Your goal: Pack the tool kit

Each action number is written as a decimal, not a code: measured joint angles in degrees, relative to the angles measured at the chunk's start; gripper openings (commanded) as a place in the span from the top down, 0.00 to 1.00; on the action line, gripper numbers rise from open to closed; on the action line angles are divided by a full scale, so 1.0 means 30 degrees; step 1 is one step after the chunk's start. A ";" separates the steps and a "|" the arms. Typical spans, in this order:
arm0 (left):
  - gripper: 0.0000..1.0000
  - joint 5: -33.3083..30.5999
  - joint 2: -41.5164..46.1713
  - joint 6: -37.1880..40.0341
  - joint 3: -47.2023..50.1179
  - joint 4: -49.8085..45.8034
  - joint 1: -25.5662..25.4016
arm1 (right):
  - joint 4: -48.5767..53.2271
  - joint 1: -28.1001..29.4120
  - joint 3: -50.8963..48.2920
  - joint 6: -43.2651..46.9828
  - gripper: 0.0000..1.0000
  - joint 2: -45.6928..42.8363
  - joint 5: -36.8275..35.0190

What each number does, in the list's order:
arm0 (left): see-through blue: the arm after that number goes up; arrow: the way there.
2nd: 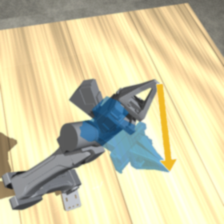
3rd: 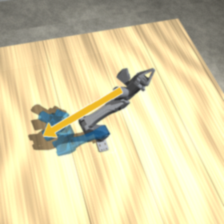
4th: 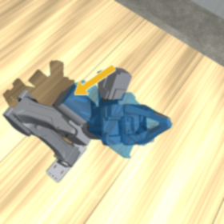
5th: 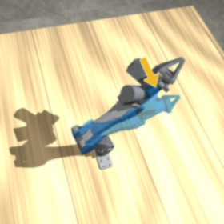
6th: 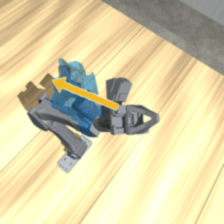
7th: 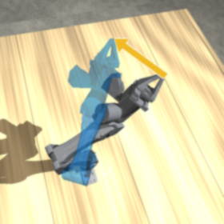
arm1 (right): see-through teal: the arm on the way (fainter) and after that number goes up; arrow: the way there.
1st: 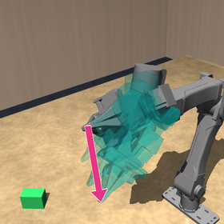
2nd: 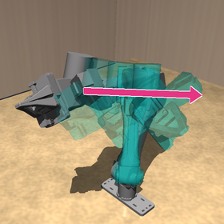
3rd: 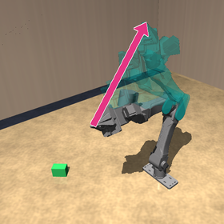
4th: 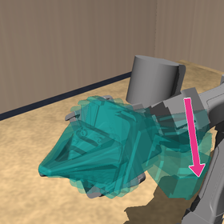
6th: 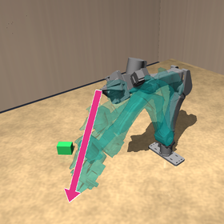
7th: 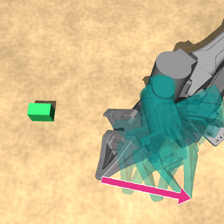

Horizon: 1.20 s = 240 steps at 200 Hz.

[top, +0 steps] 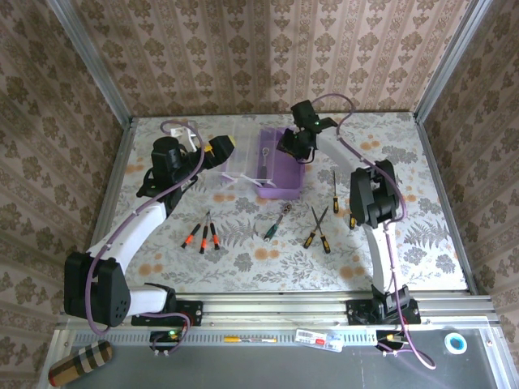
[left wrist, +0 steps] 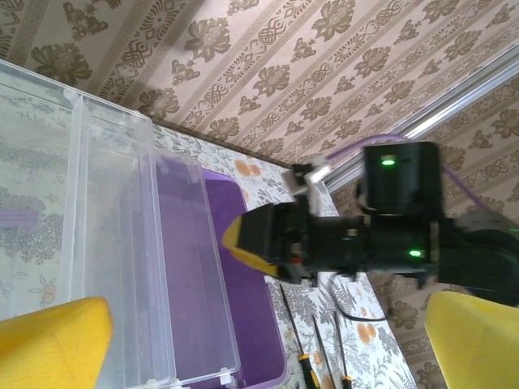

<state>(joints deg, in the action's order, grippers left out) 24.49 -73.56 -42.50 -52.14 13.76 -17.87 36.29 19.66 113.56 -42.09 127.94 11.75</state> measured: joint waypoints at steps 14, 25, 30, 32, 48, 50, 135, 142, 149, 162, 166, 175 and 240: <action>0.00 0.0000 0.0000 -0.0015 0.0000 0.0000 0.0000 | -0.0306 0.0080 -0.1443 -0.0080 0.55 -0.1960 -0.0590; 0.00 0.0007 0.0000 -0.0095 0.0000 0.0000 0.0000 | -0.0641 0.0182 -0.2856 -0.0270 0.52 -0.3745 -0.1253; 0.00 0.0007 -0.0007 -0.0146 0.0000 0.0000 0.0000 | -0.0860 0.0233 -0.3497 -0.0291 0.51 -0.4459 -0.1486; 0.00 0.0007 -0.0007 -0.0153 0.0000 0.0000 0.0000 | -0.0984 0.0262 -0.3832 -0.0364 0.51 -0.4830 -0.1617; 0.00 0.0073 -0.0109 -0.0313 0.0000 0.0095 -0.0007 | -0.1450 0.0510 -0.5945 -0.0546 0.49 -0.7023 -0.2492; 0.00 0.0073 -0.0138 -0.0357 0.0000 0.0131 -0.0015 | -0.1515 0.0546 -0.6229 -0.0568 0.49 -0.7264 -0.2601; 0.00 0.0058 -0.1690 -0.0488 0.0000 0.0240 -0.0772 | -0.2630 0.6149 -1.5693 -0.2557 0.43 -1.0914 -0.6521; 0.00 0.0058 -0.1719 -0.0488 0.0000 0.0226 -0.0772 | -0.2630 0.6688 -1.5963 -0.2841 0.43 -1.0914 -0.6732; 0.00 0.0051 -0.1734 -0.0488 0.0000 0.0197 -0.0772 | -0.2645 0.7111 -1.6203 -0.3133 0.42 -1.0914 -0.6870; 0.00 0.0036 -0.1734 -0.0488 0.0000 0.0197 -0.0780 | -0.2652 0.7490 -1.6466 -0.3665 0.43 -1.0907 -0.7155; 0.00 0.0029 -0.1734 -0.0488 0.0000 0.0197 -0.0787 | -0.2652 0.7541 -1.6487 -0.3796 0.43 -1.0892 -0.7206; 0.00 -0.0022 -0.1734 -0.0488 0.0000 0.0197 -0.0787 | -0.2732 0.7614 -1.6487 -0.4087 0.43 -1.0805 -0.7329; 0.00 -0.0379 -0.1734 0.0022 0.0000 -0.0350 -0.1406 | -0.3242 0.8043 -1.5256 -0.4473 0.46 -0.7970 -0.7424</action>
<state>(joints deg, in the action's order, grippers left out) 23.35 -78.76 -42.44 -52.14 12.71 -22.09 26.57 43.79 67.79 -55.51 104.03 -10.52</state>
